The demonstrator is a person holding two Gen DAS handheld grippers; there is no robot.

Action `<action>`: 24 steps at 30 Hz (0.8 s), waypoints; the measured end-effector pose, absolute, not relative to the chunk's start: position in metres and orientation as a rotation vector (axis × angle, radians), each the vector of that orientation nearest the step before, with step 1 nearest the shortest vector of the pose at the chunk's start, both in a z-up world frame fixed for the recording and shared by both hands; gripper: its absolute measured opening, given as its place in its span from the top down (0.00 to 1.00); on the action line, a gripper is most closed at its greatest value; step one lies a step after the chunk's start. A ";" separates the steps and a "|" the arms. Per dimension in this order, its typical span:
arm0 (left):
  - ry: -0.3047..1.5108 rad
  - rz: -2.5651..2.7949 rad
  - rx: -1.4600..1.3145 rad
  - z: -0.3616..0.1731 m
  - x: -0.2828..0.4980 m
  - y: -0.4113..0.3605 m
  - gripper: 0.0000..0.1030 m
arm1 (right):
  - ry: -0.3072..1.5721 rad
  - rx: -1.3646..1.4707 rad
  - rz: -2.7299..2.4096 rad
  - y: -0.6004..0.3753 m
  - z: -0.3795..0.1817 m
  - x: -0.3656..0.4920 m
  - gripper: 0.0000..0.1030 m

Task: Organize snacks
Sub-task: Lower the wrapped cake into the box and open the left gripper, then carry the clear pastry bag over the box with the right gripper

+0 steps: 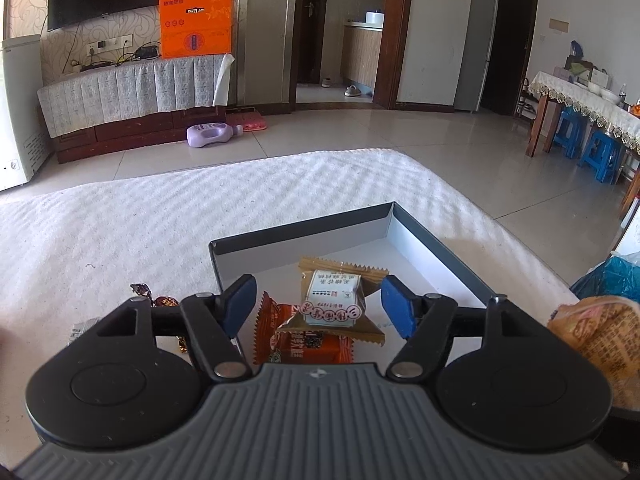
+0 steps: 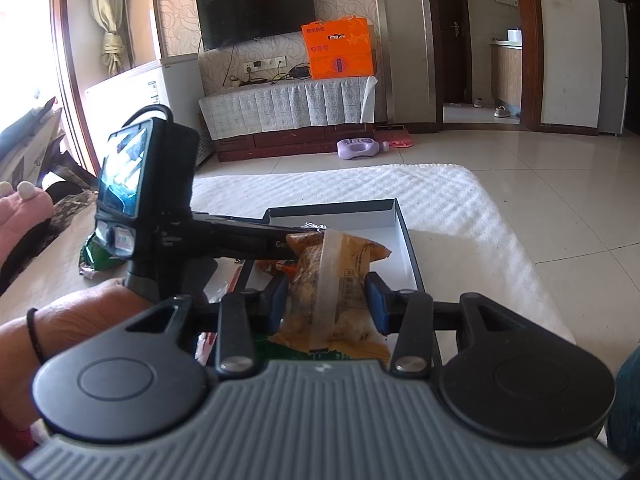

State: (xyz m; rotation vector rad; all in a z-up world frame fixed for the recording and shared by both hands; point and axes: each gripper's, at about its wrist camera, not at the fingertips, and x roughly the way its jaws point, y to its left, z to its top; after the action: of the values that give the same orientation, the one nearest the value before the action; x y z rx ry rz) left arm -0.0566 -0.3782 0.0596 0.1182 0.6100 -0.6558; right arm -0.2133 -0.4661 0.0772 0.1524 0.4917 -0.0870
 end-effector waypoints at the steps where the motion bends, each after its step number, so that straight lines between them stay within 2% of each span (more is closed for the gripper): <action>1: 0.609 -0.657 0.115 0.061 -0.057 -0.377 0.28 | 0.491 0.154 -0.089 -0.466 0.077 -0.213 0.56; 8: 0.592 -0.648 0.107 0.069 -0.061 -0.361 0.24 | 0.488 0.164 -0.098 -0.465 0.074 -0.206 0.56; 24: 0.571 -0.630 0.111 0.079 -0.067 -0.319 0.21 | 0.504 0.198 -0.107 -0.458 0.064 -0.166 0.56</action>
State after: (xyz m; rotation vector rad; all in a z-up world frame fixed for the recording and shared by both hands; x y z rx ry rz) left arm -0.0672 -0.3191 0.0793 0.1109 0.5714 -0.6305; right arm -0.1660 -0.4579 0.0638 0.1983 0.5044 -0.1071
